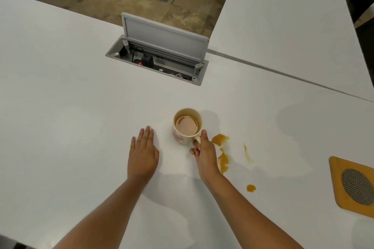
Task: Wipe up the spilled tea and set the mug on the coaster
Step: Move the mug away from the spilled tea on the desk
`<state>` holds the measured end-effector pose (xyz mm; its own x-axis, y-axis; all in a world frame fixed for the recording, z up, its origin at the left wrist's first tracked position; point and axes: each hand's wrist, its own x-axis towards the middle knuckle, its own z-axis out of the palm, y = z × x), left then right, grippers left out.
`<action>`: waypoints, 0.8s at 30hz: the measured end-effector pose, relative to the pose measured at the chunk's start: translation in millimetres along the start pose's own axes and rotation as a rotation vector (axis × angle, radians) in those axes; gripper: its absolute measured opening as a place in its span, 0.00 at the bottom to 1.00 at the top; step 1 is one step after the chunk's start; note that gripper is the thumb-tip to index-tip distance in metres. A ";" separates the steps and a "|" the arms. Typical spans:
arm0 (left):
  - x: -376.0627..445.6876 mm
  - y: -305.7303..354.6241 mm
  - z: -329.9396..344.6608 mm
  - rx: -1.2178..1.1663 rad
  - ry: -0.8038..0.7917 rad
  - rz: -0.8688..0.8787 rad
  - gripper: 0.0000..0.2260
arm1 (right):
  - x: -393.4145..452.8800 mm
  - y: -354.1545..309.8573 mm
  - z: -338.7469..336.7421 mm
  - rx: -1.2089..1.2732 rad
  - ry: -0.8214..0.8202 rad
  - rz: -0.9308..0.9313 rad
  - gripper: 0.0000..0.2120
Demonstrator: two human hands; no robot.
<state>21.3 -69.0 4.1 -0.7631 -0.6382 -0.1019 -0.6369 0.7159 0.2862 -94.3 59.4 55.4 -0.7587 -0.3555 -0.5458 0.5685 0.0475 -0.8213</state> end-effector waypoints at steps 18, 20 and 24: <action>-1.1 0.3 1.0 -0.044 0.057 -0.033 0.25 | 16.4 8.5 25.9 -0.275 -0.034 -0.044 0.23; -0.8 -0.5 2.1 -0.071 0.059 -0.037 0.25 | 15.0 7.8 24.8 -0.250 -0.049 -0.061 0.21; -1.7 -1.2 2.9 -0.106 0.049 -0.036 0.24 | 13.8 5.4 23.2 -0.241 -0.065 -0.073 0.15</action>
<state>23.1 -67.9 1.2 -0.7317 -0.6783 -0.0678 -0.6469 0.6596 0.3827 -94.3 33.1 47.2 -0.7683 -0.4250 -0.4786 0.4151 0.2383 -0.8780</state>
